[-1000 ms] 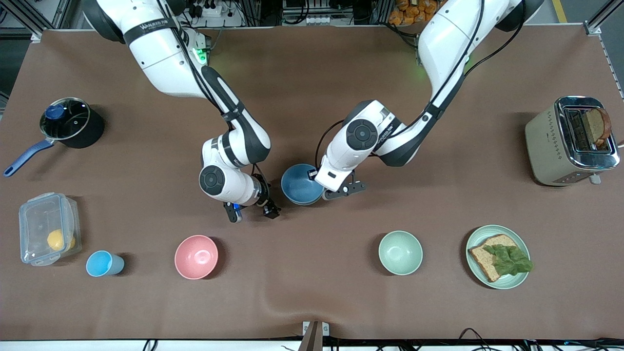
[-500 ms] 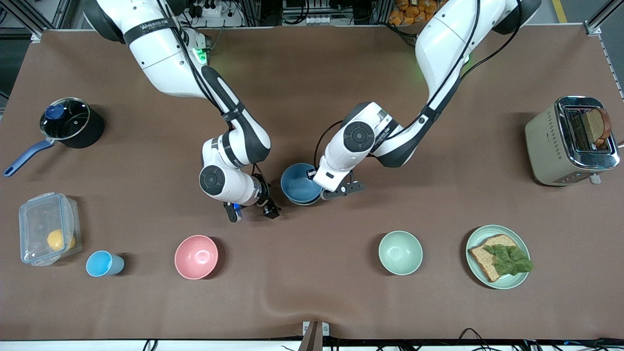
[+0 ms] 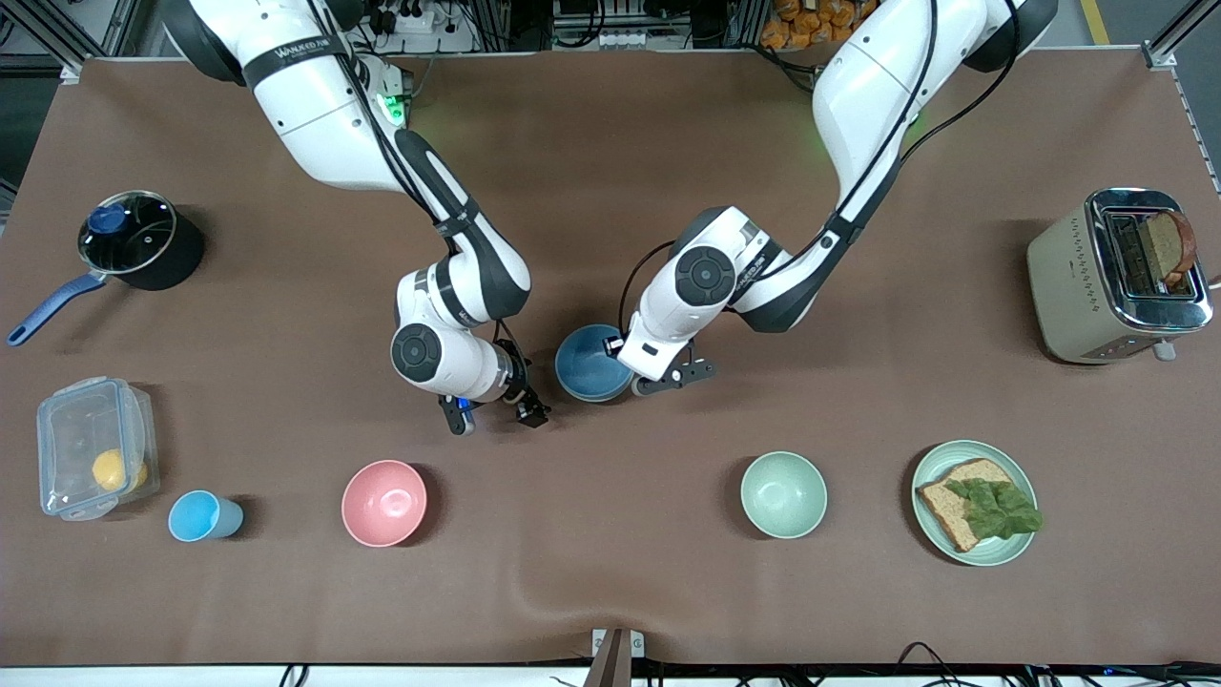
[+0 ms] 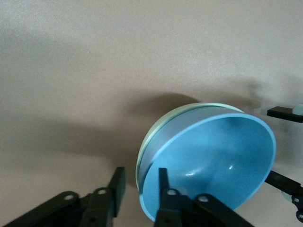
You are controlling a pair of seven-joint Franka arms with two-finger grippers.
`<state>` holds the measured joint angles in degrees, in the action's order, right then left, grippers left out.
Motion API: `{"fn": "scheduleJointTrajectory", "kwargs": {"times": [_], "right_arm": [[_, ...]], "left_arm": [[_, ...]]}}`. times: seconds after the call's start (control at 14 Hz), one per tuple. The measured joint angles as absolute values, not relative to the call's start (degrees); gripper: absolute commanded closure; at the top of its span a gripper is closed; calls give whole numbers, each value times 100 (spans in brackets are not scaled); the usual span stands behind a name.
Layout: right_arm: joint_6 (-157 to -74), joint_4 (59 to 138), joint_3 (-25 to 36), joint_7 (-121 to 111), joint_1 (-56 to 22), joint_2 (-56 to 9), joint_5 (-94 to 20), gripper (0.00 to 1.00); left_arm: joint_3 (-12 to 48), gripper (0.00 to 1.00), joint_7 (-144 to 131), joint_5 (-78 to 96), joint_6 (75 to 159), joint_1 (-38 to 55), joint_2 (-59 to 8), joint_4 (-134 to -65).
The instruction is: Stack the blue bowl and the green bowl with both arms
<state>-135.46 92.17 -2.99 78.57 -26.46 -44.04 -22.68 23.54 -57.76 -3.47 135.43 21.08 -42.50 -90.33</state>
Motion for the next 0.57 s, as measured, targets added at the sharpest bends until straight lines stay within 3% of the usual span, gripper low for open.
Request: {"fn": "scheduleJointTrajectory", "kwargs": {"times": [0.43, 0.57], "right_arm": [[-13546, 9193, -302, 7852, -2659, -4403, -2243, 0], [-13548, 9166, -302, 7849, -2683, -4402, -2204, 0]], "left_arm": [[2248, 0, -5776, -373, 13503, 2069, -4028, -8835], [2071, 0, -5776, -550, 12947, 1916, -3579, -8782]]}}
